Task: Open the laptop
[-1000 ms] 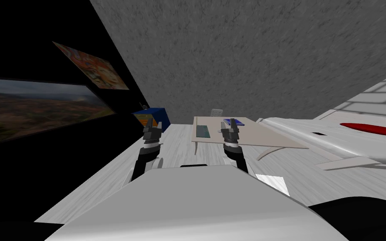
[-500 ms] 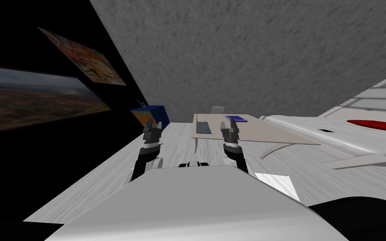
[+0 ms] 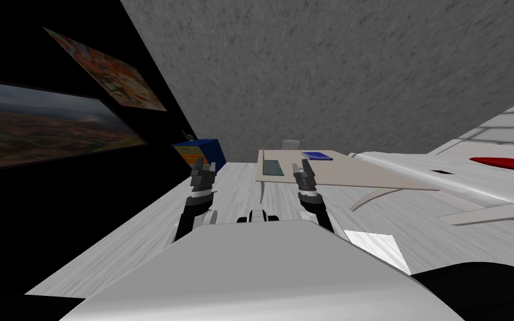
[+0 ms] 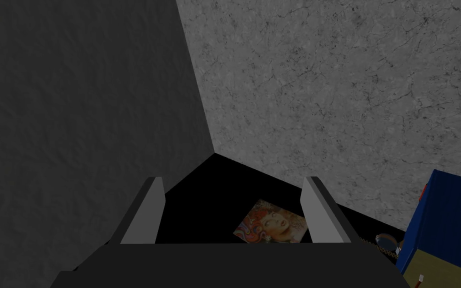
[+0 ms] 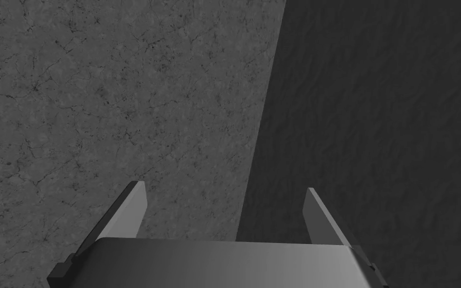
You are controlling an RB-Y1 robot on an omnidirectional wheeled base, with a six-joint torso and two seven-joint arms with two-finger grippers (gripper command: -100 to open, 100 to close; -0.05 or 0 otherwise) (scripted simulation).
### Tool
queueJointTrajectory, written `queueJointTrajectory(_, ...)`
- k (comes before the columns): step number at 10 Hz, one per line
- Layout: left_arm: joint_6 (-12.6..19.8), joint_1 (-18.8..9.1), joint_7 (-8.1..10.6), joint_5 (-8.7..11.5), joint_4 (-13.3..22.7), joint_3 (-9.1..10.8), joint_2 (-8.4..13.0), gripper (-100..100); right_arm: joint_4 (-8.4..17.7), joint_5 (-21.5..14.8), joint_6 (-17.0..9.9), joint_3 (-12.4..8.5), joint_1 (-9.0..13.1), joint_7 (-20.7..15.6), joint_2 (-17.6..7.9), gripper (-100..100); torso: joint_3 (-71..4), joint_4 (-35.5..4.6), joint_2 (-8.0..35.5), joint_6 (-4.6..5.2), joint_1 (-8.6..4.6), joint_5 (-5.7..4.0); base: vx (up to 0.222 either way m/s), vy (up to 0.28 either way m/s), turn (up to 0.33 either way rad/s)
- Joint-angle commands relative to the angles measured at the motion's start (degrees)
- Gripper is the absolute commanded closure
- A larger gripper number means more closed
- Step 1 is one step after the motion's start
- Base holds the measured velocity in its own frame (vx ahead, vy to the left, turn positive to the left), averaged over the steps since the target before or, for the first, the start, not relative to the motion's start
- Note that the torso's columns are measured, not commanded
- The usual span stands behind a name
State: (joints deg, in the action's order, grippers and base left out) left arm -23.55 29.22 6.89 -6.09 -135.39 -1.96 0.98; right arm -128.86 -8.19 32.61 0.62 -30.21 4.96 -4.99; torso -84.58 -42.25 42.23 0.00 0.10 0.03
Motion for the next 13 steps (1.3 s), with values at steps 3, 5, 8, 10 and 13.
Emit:
queueJointTrajectory(3,0.00,0.00,0.00,0.00,0.00,0.00,0.00,0,2.62,-3.82,-1.75,-2.05,0.81,-3.55,-5.79,-100,0.01,-0.03,0.05,0.00,-0.07,-0.02,0.028,0.089,0.005)
queueJointTrajectory(5,0.00,0.00,0.00,0.00,0.00,0.00,0.00,0,4.08,-6.04,-2.69,-3.24,1.27,-5.57,-7.61,-100,-0.01,-0.02,0.02,0.00,-0.08,-0.02,0.040,0.105,0.006)
queueJointTrajectory(8,0.00,0.00,0.00,0.00,0.00,-0.01,0.00,0,6.45,-9.79,-4.25,-5.25,2.03,-8.98,-9.74,-100,0.04,-0.04,0.10,0.00,-0.04,-0.01,0.028,0.127,0.006)
queueJointTrajectory(10,0.00,0.00,0.00,0.00,0.00,0.00,0.00,0,8.16,-12.49,-5.38,-6.70,2.58,-11.43,-10.99,-100,-0.05,0.00,-0.06,0.00,-0.11,-0.03,0.067,0.132,0.008)
queueJointTrajectory(13,0.00,0.00,0.00,0.00,0.00,-0.01,0.00,0,10.97,-16.73,-7.19,-8.98,3.47,-15.30,-12.99,-100,0.06,-0.05,0.13,0.00,-0.10,-0.03,0.039,0.146,0.007)
